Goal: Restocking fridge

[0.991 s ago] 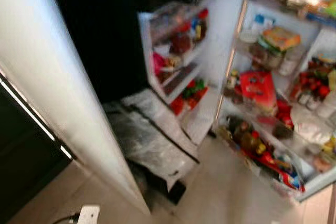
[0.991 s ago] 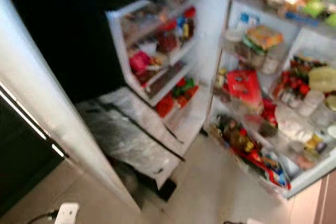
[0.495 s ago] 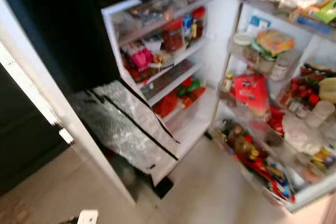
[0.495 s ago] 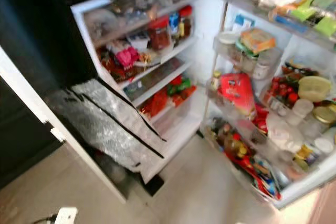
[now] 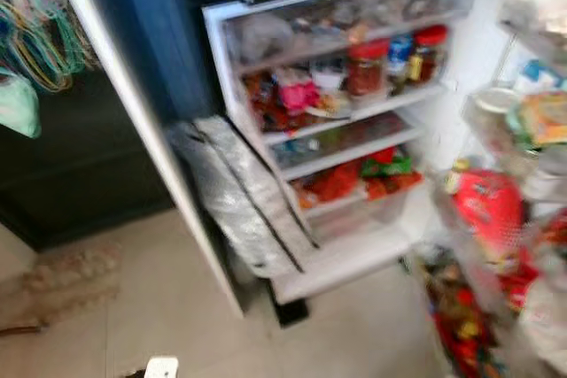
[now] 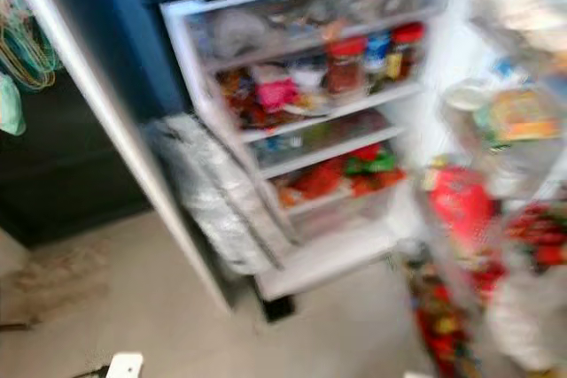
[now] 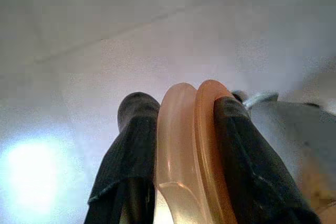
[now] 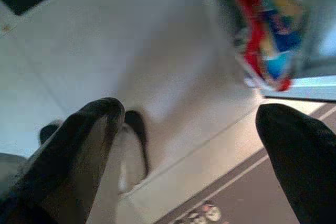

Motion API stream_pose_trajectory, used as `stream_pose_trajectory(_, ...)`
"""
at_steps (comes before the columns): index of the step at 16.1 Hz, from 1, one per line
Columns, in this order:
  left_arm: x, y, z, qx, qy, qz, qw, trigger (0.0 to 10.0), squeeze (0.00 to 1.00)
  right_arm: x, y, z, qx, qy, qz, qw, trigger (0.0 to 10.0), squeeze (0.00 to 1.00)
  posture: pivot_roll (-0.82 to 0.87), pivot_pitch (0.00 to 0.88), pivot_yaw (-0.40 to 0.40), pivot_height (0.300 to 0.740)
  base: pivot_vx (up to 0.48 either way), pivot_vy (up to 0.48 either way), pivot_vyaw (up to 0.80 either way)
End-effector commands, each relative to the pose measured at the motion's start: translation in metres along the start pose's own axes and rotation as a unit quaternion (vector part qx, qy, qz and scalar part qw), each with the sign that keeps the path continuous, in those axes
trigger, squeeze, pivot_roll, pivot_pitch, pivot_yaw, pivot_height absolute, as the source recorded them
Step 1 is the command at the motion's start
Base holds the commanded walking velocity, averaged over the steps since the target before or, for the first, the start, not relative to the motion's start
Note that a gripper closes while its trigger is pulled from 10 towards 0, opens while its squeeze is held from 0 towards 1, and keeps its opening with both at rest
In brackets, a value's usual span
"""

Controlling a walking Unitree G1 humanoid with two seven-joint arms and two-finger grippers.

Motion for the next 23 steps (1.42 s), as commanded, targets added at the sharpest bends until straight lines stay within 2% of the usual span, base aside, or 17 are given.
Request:
stream_pose_trajectory(1,-0.002,-0.001,-0.007,-0.003,0.003,0.0,1.0,10.0,0.0,-0.001,-0.005,-0.009,-0.002,0.014,-0.007,1.0,10.0,0.0,-0.06,0.043,0.072,0.74,0.0,-0.36,0.0)
stream_pose_trajectory(2,-0.004,-0.002,-0.015,-0.005,0.007,0.001,1.0,10.0,0.0,-0.001,-0.004,-0.01,-0.009,0.017,-0.006,1.0,10.0,0.0,-0.06,0.042,0.069,0.74,0.0,-0.341,0.8)
stream_pose_trajectory(4,-0.005,-0.005,-0.018,-0.008,0.008,0.0,1.0,10.0,0.0,-0.001,-0.004,-0.008,0.001,0.012,-0.007,1.0,10.0,0.0,-0.06,0.04,0.071,0.74,0.0,-0.122,0.4)
stream_pose_trajectory(8,-0.001,-0.004,-0.001,-0.009,0.002,-0.001,1.0,10.0,0.0,-0.001,-0.003,-0.002,-0.005,0.006,-0.002,1.0,10.0,0.0,-0.06,0.043,0.072,0.74,0.0,0.0,0.0)
stream_pose_trajectory(11,0.0,0.0,0.002,-0.009,0.0,0.003,1.0,10.0,0.0,0.0,0.0,-0.001,-0.016,-0.009,0.005,1.0,10.0,0.0,-0.06,0.043,0.073,0.74,0.0,0.0,0.0)
stream_pose_trajectory(14,0.0,0.004,-0.004,-0.009,0.001,0.008,1.0,10.0,0.0,0.0,0.003,0.016,-0.043,-0.056,0.013,0.997,10.0,0.0,-0.06,0.04,0.07,0.74,0.0,0.0,0.0)
stream_pose_trajectory(17,0.0,0.003,-0.002,-0.01,0.0,0.006,1.0,10.0,0.0,-0.001,0.007,0.034,-0.054,-0.108,0.025,0.992,10.0,0.0,-0.06,0.041,0.069,0.74,0.0,0.0,0.0)
stream_pose_trajectory(20,0.0,0.001,0.0,-0.012,0.0,0.004,1.0,10.0,0.0,-0.003,0.012,0.054,-0.052,-0.148,0.04,0.987,10.0,0.0,-0.06,0.045,0.067,0.74,0.0,0.0,0.0)
stream_pose_trajectory(23,0.0,0.002,0.0,-0.012,0.0,0.005,1.0,10.0,0.0,-0.004,0.013,0.061,-0.032,-0.171,0.043,0.984,10.0,0.0,-0.06,0.046,0.071,0.74,0.0,0.0,0.0)
Point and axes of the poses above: a point about 5 cm out from each wrist's last joint towards the gripper, its own x axis pointing out of the wrist towards the gripper, its own y axis along the axis of the wrist's last joint, z = x × y, the point moved 1 cm from there along x, pointing out of the wrist towards the gripper, and after that the axes turned 6 degrees about -x, right-handed, at the moved point
